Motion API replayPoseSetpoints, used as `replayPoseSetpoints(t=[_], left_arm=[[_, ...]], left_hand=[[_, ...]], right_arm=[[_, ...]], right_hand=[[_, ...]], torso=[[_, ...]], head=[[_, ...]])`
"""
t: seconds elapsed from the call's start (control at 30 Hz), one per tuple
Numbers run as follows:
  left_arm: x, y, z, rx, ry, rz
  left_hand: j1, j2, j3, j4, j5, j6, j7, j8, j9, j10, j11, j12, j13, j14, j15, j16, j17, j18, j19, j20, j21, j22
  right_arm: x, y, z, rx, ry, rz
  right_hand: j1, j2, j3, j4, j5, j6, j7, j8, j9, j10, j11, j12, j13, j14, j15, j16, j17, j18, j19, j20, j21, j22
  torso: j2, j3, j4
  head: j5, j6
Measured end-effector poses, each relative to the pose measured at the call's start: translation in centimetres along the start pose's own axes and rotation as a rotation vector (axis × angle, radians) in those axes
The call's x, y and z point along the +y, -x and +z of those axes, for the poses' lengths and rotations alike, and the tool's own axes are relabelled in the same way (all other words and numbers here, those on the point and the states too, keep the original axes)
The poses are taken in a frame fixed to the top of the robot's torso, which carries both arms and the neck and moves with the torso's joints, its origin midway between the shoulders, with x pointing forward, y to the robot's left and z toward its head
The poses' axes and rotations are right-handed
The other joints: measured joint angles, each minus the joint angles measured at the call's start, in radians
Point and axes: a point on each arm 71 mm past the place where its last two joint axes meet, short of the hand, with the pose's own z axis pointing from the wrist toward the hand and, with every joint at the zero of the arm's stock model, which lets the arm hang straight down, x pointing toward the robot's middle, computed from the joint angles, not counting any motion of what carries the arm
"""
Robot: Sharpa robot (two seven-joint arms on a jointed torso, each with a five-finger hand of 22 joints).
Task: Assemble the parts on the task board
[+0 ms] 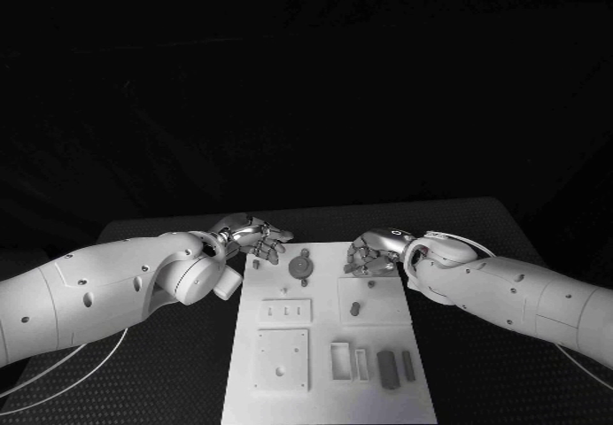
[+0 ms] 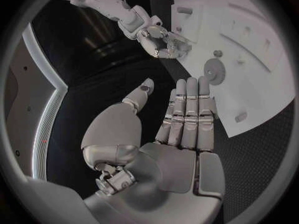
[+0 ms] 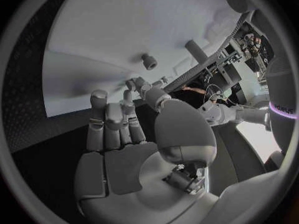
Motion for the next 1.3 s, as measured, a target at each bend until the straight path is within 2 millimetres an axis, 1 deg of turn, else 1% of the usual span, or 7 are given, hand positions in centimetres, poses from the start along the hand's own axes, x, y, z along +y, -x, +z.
replayPoseSetpoints(t=[0.37,0.5,0.57,1.0,1.13,1.17,1.3], left_arm=[[0.0,-0.03,-0.04,0.005,-0.001,0.0],[-0.01,-0.07,-0.05,0.007,-0.002,0.0],[-0.01,-0.07,-0.06,0.008,-0.002,0.0],[-0.04,-0.14,-0.03,0.013,-0.002,-0.001],[-0.04,-0.14,-0.03,0.013,-0.002,-0.001],[-0.04,-0.14,-0.03,0.013,-0.002,-0.001],[-0.04,-0.15,-0.03,0.014,-0.002,-0.001]], left_hand=[[0.0,0.0,0.0,0.0,0.0,0.0,0.0,0.0,0.0,0.0,0.0,0.0,0.001,0.0,0.0,0.0,0.001,0.0,0.0,0.0,0.0,0.0],[0.0,0.0,0.0,0.0,0.0,0.0,0.0,0.0,0.0,-0.002,-0.002,0.0,0.002,0.0,0.0,0.0,0.001,0.0,0.0,0.0,0.0,0.0],[0.0,0.0,0.0,0.0,0.0,0.0,0.0,0.0,0.0,-0.004,-0.003,0.0,0.002,0.0,0.0,0.0,0.001,0.0,0.0,0.0,0.0,0.0],[0.0,0.0,0.0,0.0,0.0,0.0,0.0,0.0,0.0,-0.007,0.0,-0.004,0.003,0.0,0.0,-0.004,0.003,0.0,0.0,0.0,0.0,0.001],[0.0,0.0,0.0,0.0,0.0,0.0,0.0,0.0,0.0,-0.007,0.0,-0.004,0.004,0.0,0.0,-0.004,0.003,0.0,0.0,0.0,0.0,0.001],[0.0,0.0,0.0,0.0,0.0,0.0,0.0,0.0,0.0,-0.007,0.0,-0.004,0.004,0.0,0.0,-0.004,0.003,0.0,0.0,0.0,0.0,0.001],[0.0,0.0,0.0,0.0,0.0,0.0,0.0,0.0,0.0,-0.007,0.0,-0.004,0.004,0.0,0.0,-0.004,0.002,0.0,0.0,0.0,0.0,0.001]], right_arm=[[-0.03,-0.34,0.14,0.002,-0.004,0.002],[-0.04,-0.56,0.19,0.005,-0.006,0.004],[0.0,-0.72,0.21,0.007,-0.005,0.005],[0.31,-0.96,0.35,0.007,0.002,0.01],[0.31,-0.96,0.35,0.004,0.002,0.011],[0.31,-0.96,0.35,0.003,0.002,0.011],[0.32,-1.01,0.34,0.0,0.003,0.013]], right_hand=[[-0.001,0.009,0.0,0.0,0.0,0.005,0.005,0.0,0.0,0.004,-0.003,0.0,-0.001,0.0,0.0,0.0,0.0,0.0,0.006,-0.002,0.004,0.0],[0.004,0.014,0.0,0.0,0.0,0.009,0.001,0.002,0.001,0.004,-0.003,0.0,-0.002,0.0,-0.005,0.0,0.0,0.0,0.006,-0.002,0.004,0.0],[0.004,0.025,0.0,0.0,0.0,0.012,-0.001,0.005,0.001,0.006,-0.005,0.0,-0.003,0.0,-0.007,0.0,0.0,0.0,0.006,-0.002,0.004,0.0],[0.005,0.033,0.0,0.0,0.0,0.032,-0.011,0.01,0.004,0.014,-0.011,0.001,-0.004,0.003,-0.01,0.0,-0.001,0.0,0.007,0.0,0.008,0.0],[0.005,0.045,0.003,-0.003,0.0,0.04,-0.011,0.014,0.005,0.015,-0.011,0.004,-0.005,0.005,-0.012,0.001,-0.001,0.0,0.007,0.0,0.008,0.0],[0.007,0.057,0.003,-0.003,0.0,0.049,-0.013,0.018,0.006,0.02,-0.016,0.004,-0.005,0.008,-0.015,0.004,-0.001,0.0,0.007,0.0,0.008,0.0],[0.007,0.075,0.003,-0.003,0.0,0.072,-0.019,0.029,0.011,0.027,-0.023,0.004,-0.007,0.007,-0.022,0.005,-0.001,0.001,0.007,0.0,0.012,0.0]], torso=[[-0.001,0.0002,0.0009],[-0.002,0.0002,0.0003],[-0.002,0.0003,0.0002],[-0.001,0.0009,-0.0009],[-0.001,0.0007,-0.0012],[-0.001,0.0004,-0.0013],[-0.001,0.0003,-0.0013]], head=[[0.002,-0.006],[0.004,-0.007],[0.004,-0.008],[0.007,-0.015],[0.007,-0.016],[0.007,-0.016],[0.006,-0.018]])
